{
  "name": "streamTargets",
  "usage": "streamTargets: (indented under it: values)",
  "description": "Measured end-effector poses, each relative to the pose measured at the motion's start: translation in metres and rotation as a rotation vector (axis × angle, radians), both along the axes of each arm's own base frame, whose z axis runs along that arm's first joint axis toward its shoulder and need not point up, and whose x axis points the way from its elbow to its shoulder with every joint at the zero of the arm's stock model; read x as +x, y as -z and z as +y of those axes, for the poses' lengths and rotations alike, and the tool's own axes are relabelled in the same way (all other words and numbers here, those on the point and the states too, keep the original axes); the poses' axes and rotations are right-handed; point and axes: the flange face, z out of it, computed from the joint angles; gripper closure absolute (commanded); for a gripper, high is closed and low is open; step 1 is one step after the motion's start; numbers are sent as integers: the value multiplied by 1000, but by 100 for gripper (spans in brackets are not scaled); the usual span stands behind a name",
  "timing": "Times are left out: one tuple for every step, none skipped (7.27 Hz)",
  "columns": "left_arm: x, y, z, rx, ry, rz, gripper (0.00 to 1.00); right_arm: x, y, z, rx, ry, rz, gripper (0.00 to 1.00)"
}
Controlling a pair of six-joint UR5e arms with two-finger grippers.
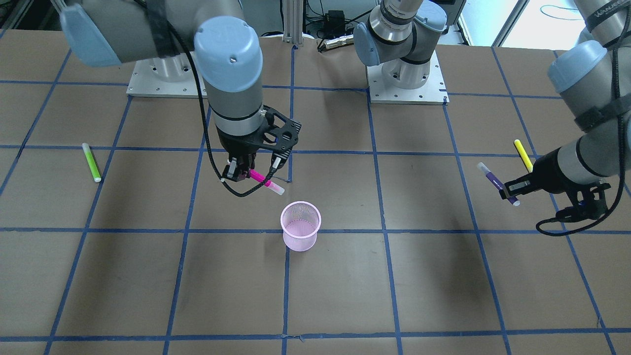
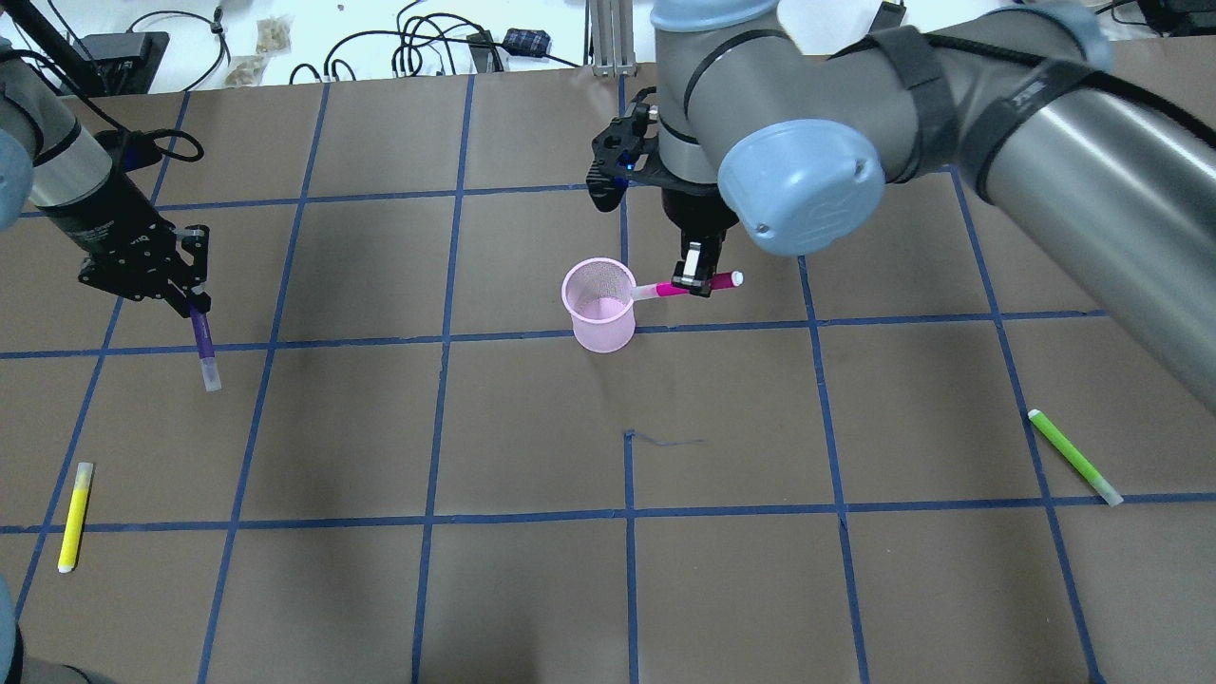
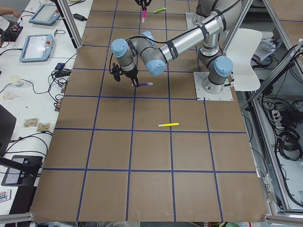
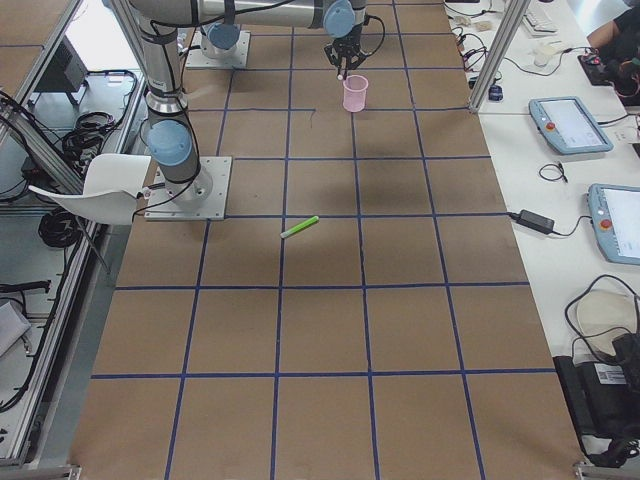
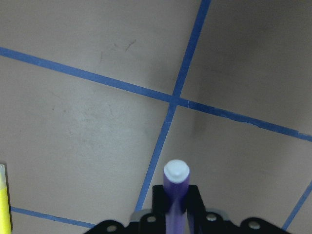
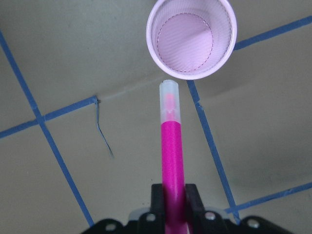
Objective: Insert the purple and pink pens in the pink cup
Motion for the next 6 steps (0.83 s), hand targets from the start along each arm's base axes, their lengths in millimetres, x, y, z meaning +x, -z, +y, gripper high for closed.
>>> streamTargets:
  values:
    - [-2,-1,2,-2,1,1,100,23,12,3,-5,11,33,100]
    - [-4,-1,3,-4,-2,4,100,38,17,4,-16,12,67,99]
    - [-5,-2,3,-7,-12,6,100,45,19,0,-33,28,97,100]
    - [-6,-3,3,-12,-23,8,100,48,27,-10,-51,67,140,99]
    - [-7,-4,3,-21,-29,14,100,51,38,-18,-57,99,174,99]
    - [-8,-5,2,-29,-32,19,100,53,46,-22,-58,112,188,97]
